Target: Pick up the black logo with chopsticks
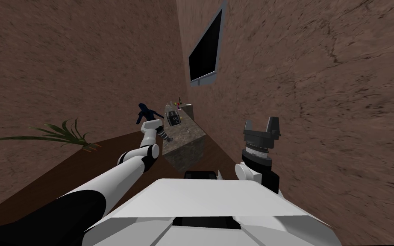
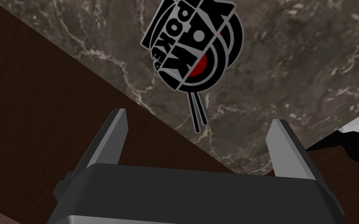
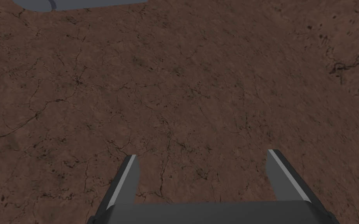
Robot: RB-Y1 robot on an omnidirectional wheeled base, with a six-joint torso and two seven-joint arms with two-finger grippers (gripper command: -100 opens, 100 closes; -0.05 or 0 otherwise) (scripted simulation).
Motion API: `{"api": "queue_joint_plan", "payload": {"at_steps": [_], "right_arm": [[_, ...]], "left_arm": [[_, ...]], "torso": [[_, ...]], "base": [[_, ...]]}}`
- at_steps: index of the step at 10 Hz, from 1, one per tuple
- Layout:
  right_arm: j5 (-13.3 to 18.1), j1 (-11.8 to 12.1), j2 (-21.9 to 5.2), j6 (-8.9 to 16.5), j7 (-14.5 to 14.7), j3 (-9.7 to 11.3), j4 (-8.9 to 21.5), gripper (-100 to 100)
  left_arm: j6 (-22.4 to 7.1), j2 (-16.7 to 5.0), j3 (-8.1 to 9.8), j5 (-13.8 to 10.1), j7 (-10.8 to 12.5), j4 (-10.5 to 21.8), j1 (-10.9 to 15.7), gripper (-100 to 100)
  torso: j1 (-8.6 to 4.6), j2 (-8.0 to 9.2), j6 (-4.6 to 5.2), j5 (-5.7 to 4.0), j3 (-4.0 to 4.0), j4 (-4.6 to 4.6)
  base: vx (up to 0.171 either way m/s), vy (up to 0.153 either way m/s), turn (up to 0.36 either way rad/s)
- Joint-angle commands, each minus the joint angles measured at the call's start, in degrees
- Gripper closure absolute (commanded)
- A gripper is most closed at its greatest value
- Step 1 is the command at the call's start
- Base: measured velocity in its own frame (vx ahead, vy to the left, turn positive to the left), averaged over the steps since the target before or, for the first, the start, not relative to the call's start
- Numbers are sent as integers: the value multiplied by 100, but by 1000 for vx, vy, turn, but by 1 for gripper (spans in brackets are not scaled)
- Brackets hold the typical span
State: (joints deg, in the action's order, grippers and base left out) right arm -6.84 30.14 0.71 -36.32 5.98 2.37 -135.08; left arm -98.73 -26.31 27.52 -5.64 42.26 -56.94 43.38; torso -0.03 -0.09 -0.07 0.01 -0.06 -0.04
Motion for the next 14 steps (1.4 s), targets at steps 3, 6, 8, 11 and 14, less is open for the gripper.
{"api": "queue_joint_plan", "payload": {"at_steps": [3,6,8,11,14], "right_arm": [[0,0,0,0,0,0,0,0],[0,0,0,0,0,0,0,0],[0,0,0,0,0,0,0,0],[0,0,0,0,0,0,0,0],[0,0,0,0,0,0,0,0]], "left_arm": [[-38,59,-17,43,-16,-1,-33,-100],[-38,59,-17,43,-16,-1,-33,-100],[-73,119,-33,83,-30,2,-73,-100],[-104,179,-49,120,-42,10,-119,-100],[-130,236,-64,153,-53,25,-171,-100]], "torso": [[2,-1,1,0,0,0],[2,1,0,0,1,0],[0,2,1,0,1,1],[3,-2,1,0,-1,0],[1,3,0,0,2,1]], "base": [[22,5,9],[18,5,12],[15,2,16],[28,10,-10],[15,3,25]]}}
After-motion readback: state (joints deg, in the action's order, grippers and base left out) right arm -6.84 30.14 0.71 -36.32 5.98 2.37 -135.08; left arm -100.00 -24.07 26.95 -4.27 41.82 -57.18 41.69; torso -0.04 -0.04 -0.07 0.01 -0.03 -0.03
